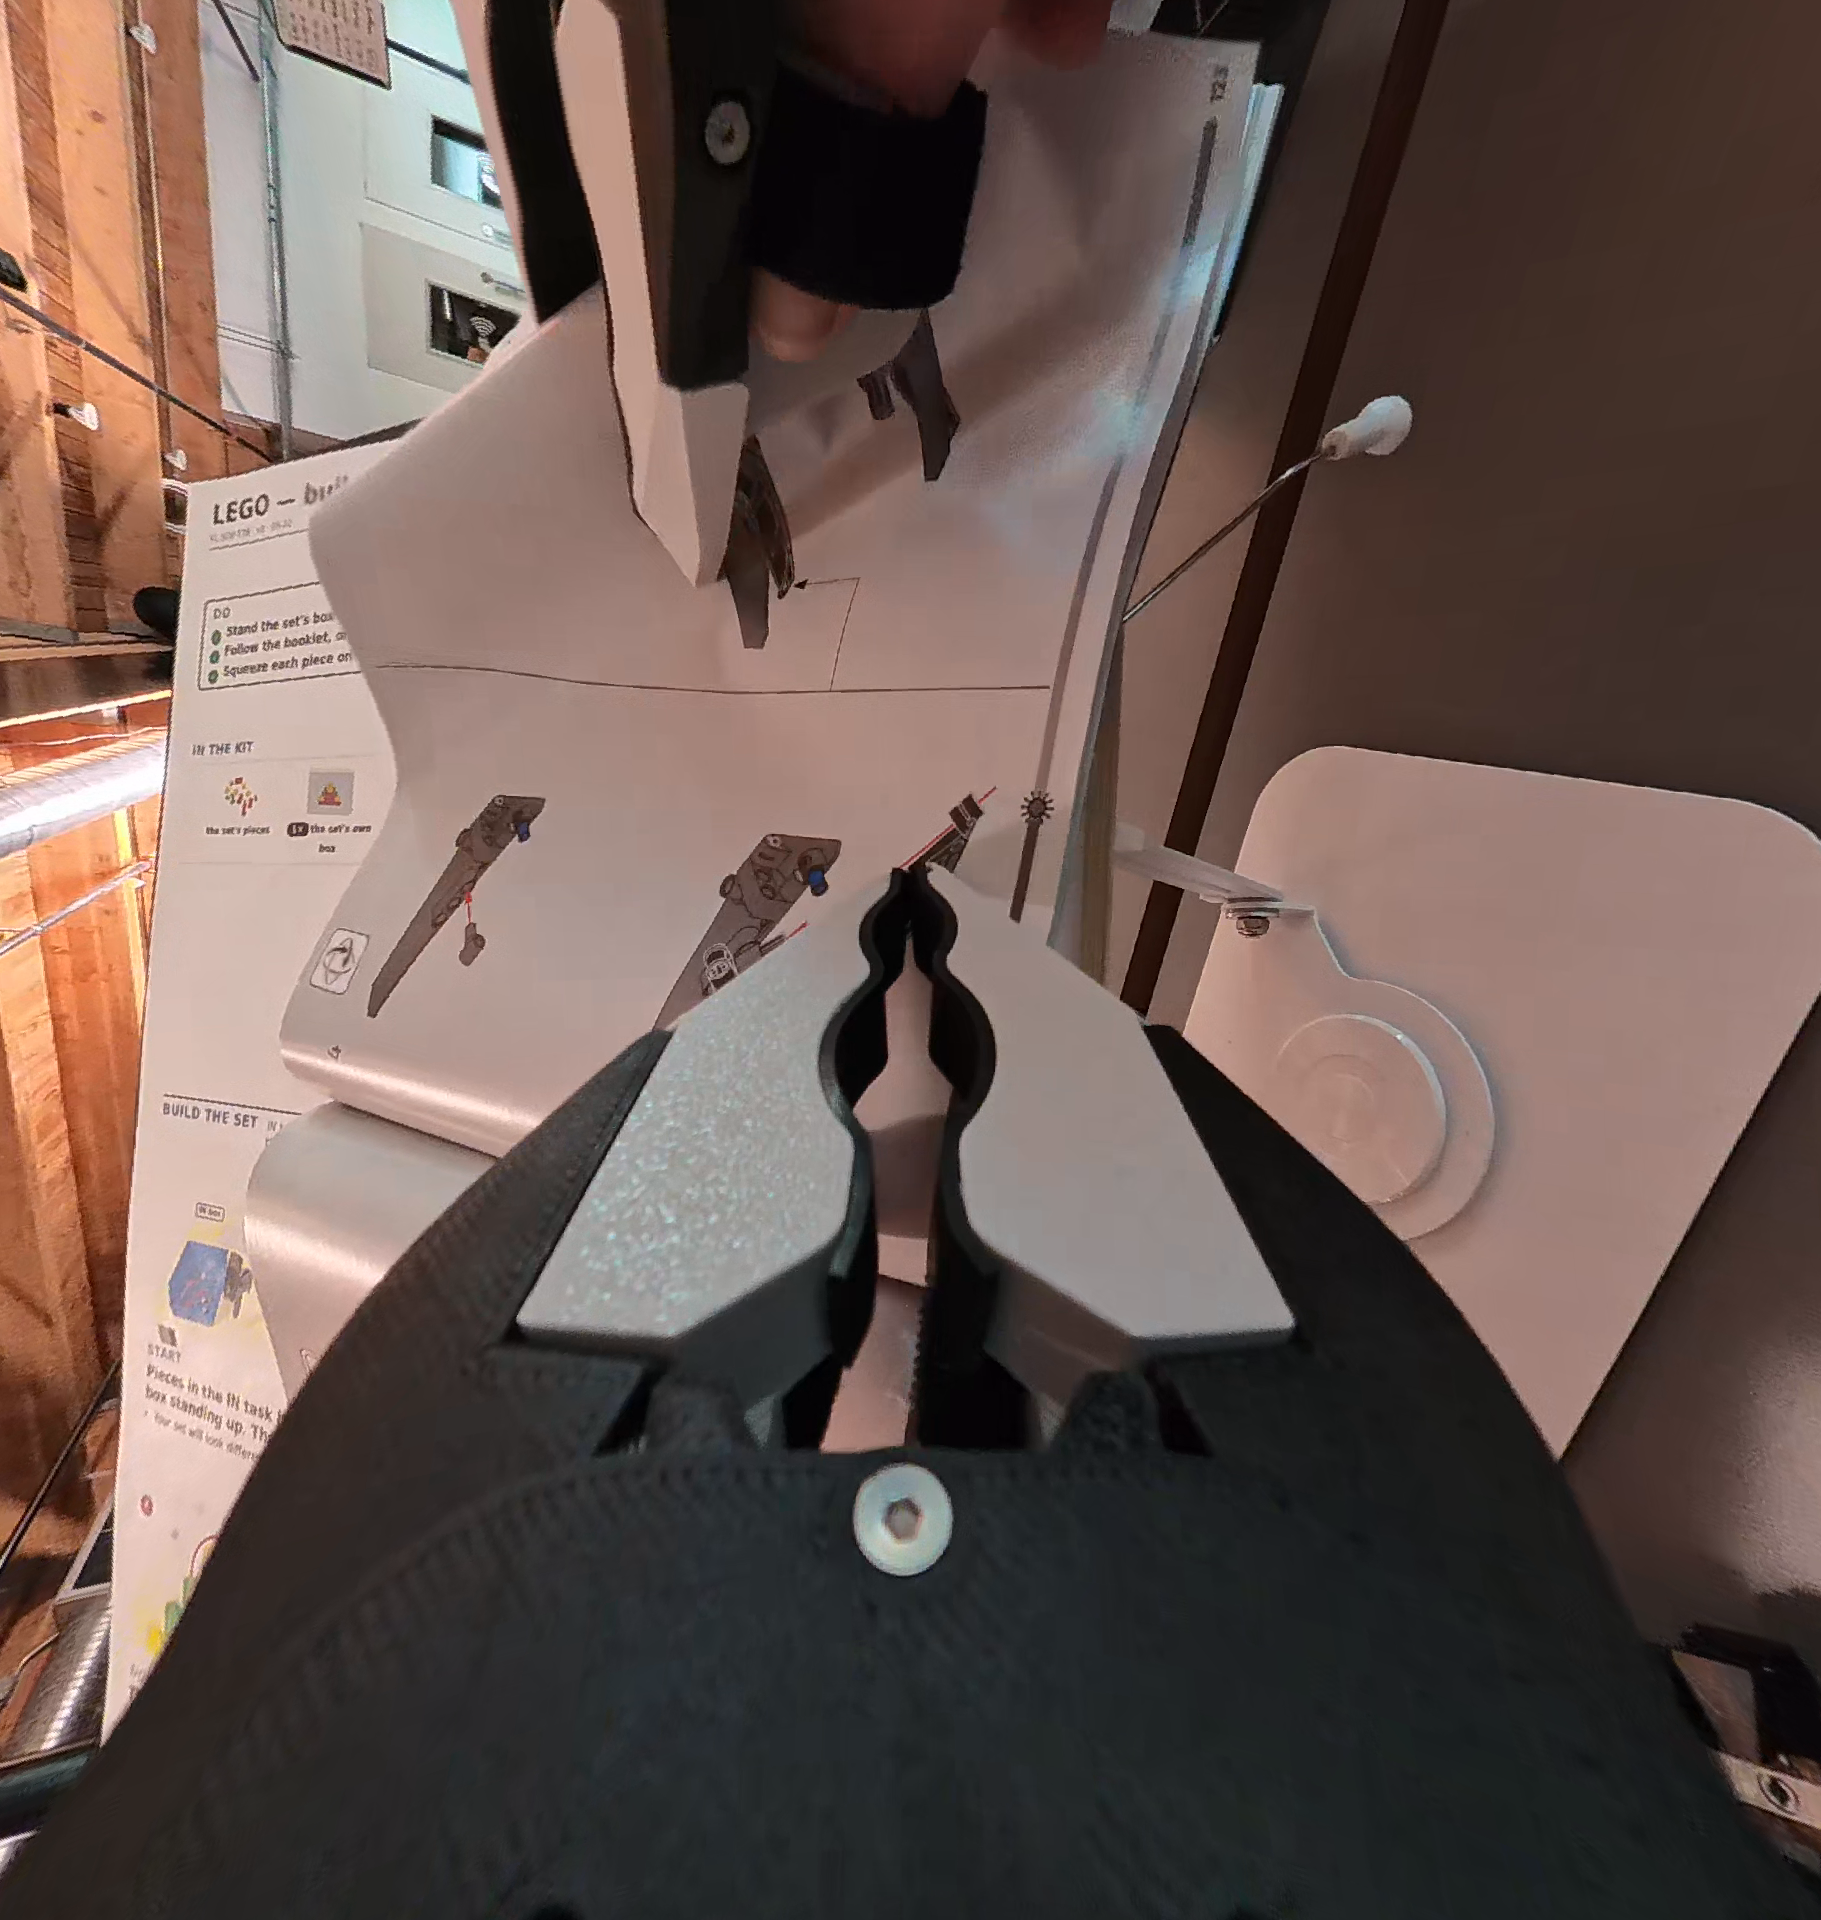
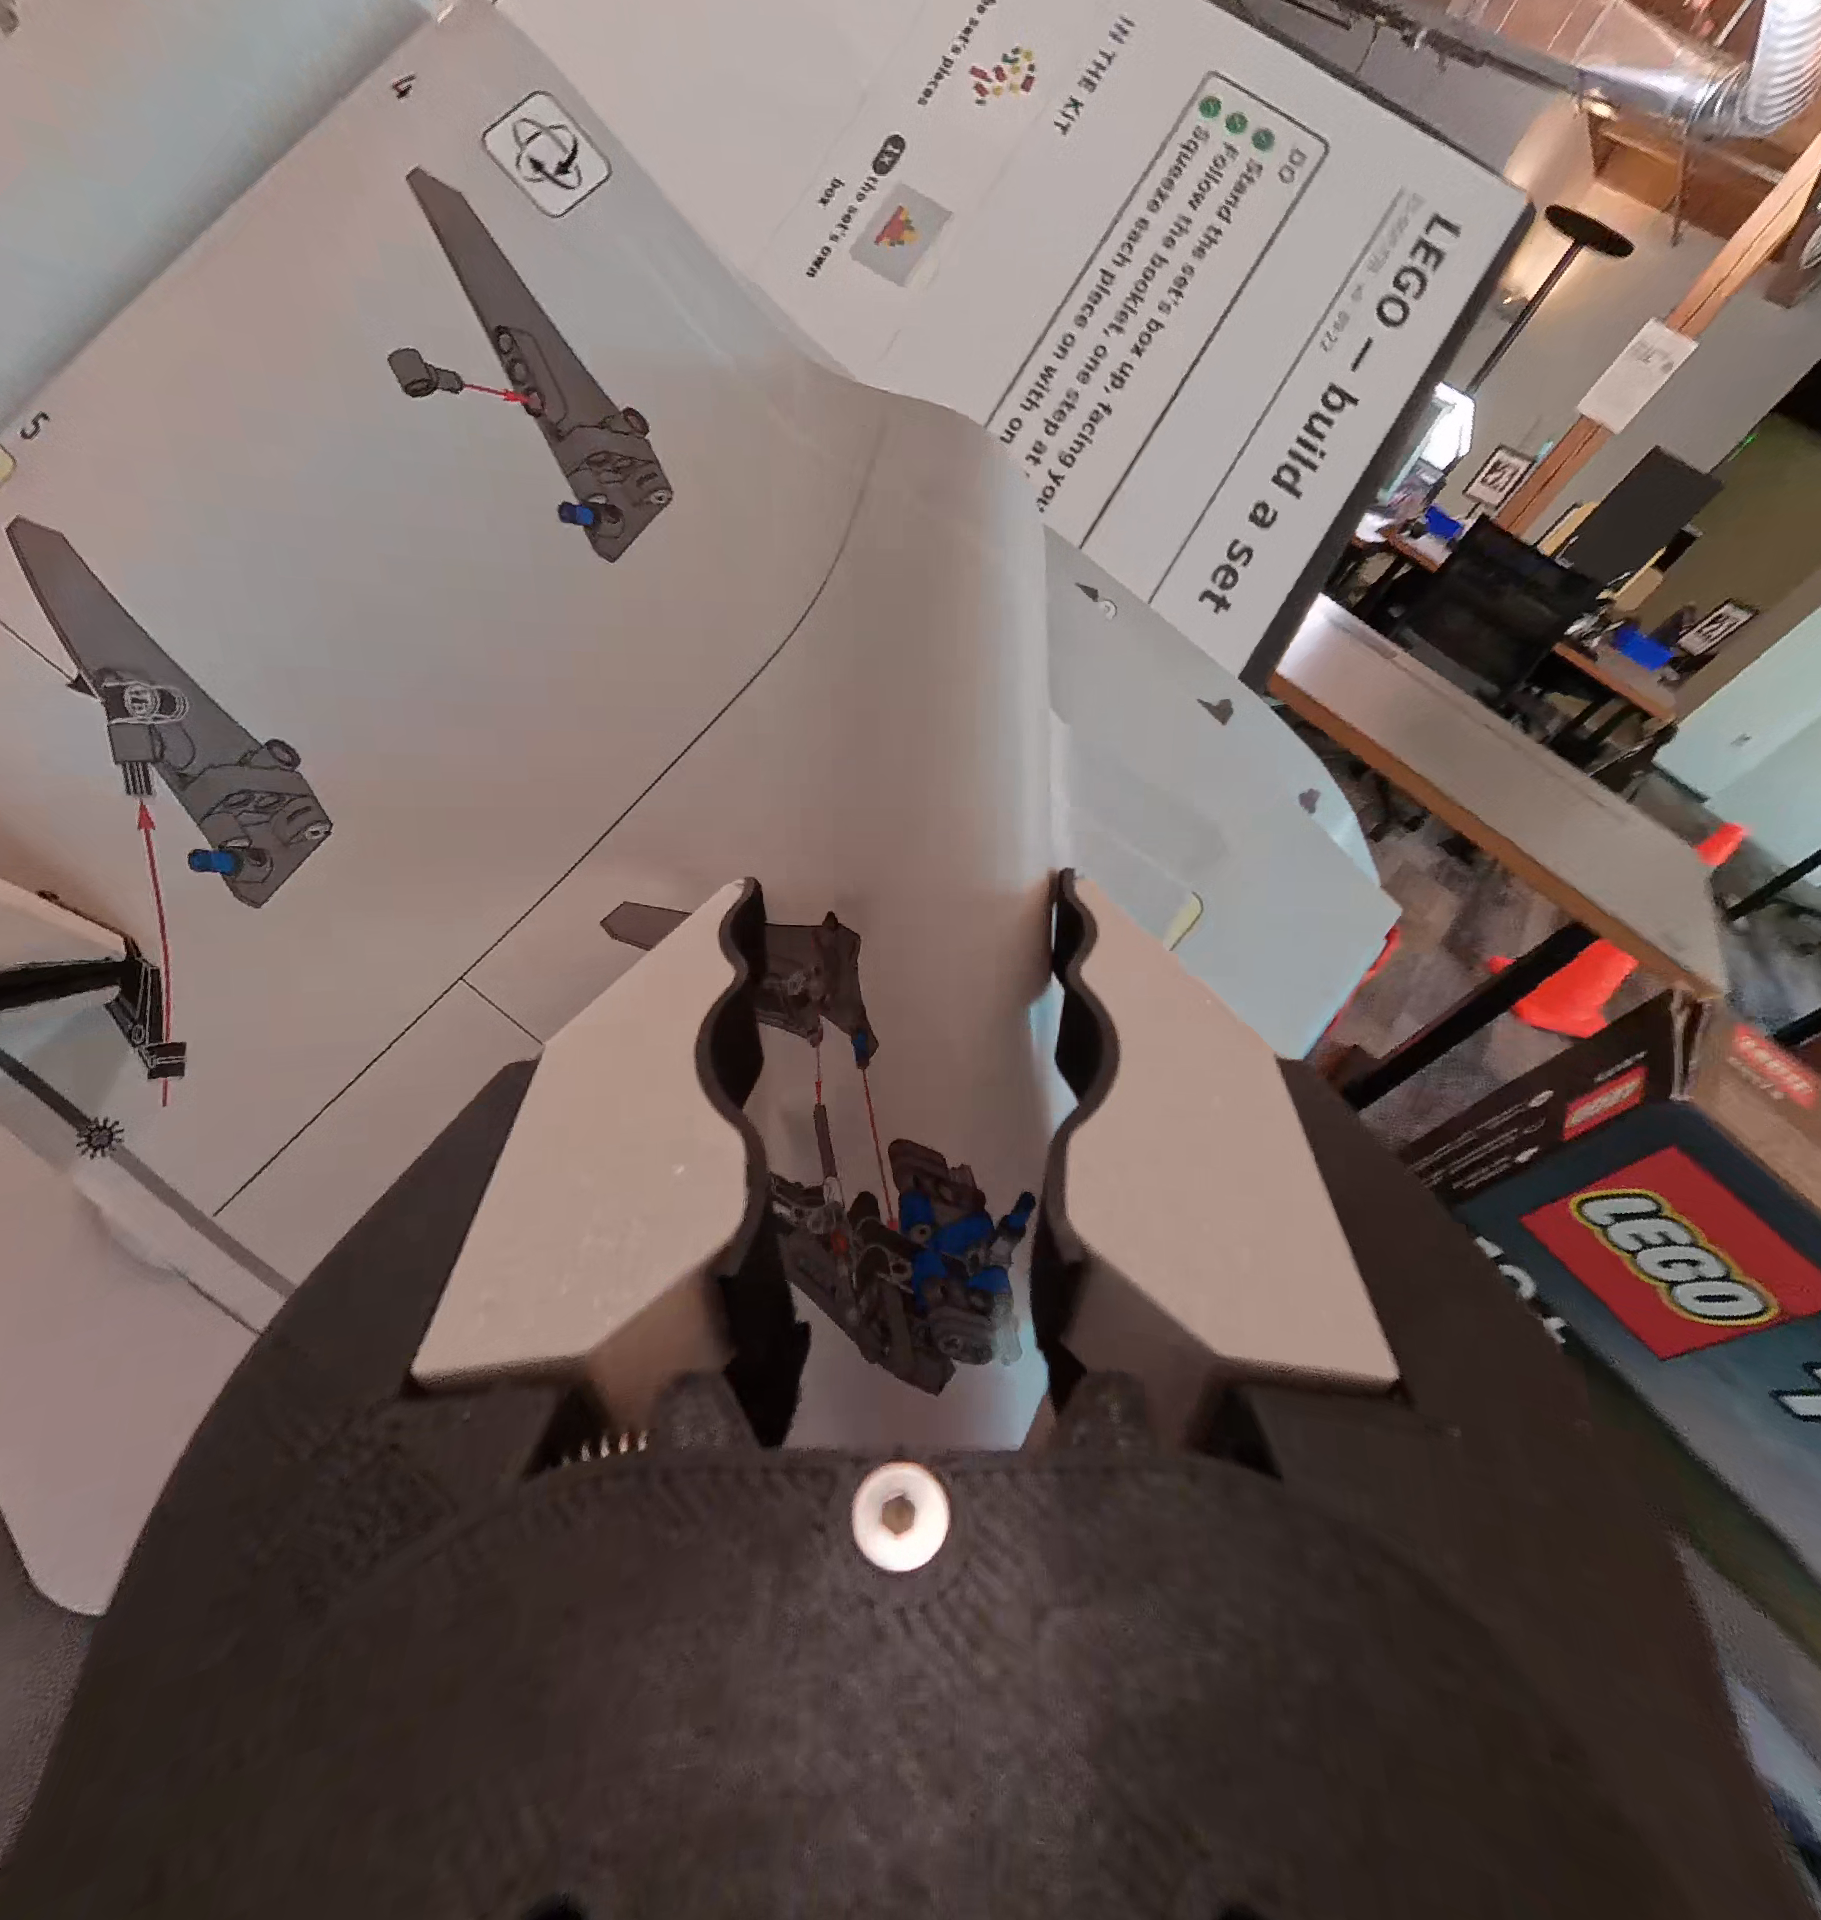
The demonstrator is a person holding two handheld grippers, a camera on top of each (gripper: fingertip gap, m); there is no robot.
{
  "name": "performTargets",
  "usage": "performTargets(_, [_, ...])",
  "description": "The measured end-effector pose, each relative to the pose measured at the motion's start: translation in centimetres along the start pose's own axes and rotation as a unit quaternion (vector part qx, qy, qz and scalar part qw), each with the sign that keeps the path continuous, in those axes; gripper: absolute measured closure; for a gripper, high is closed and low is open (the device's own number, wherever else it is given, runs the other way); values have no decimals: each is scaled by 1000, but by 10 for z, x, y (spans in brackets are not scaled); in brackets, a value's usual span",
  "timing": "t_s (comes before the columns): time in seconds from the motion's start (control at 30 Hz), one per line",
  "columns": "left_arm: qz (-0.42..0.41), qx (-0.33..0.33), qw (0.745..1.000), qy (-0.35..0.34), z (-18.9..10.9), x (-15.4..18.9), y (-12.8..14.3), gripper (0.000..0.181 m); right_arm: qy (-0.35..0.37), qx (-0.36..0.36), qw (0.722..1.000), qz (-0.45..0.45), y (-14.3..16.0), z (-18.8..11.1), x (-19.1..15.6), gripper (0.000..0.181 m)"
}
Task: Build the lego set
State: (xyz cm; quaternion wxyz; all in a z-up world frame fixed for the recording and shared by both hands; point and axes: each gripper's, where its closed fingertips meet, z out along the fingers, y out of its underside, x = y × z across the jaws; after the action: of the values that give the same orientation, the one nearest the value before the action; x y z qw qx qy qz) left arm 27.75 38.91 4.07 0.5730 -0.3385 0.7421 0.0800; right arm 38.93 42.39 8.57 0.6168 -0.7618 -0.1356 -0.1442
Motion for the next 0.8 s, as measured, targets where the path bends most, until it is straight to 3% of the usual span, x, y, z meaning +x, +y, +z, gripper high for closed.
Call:
performTargets(0.17, [-5,7,1000,-5,-2,-1,-1,181,-47,9,998,-36,-21,-15,-29,178])
performTargets(0.2, [-6,9,1000,-7,-3,-2,-1,181,-60,3,998,-36,-25,-18,-35,181])
performTargets(0.4, [-61,62,996,-27,-19,-10,-1,173,-185,-20,982,15,-63,-39,-81,181])
performTargets(0.63, [-129,142,978,-82,-73,-26,1,137,-294,17,943,155,-119,-58,-112,181])
performTargets(0.8, [-90,148,973,-154,-102,-33,-1,133,-328,18,920,214,-143,-57,-132,181])
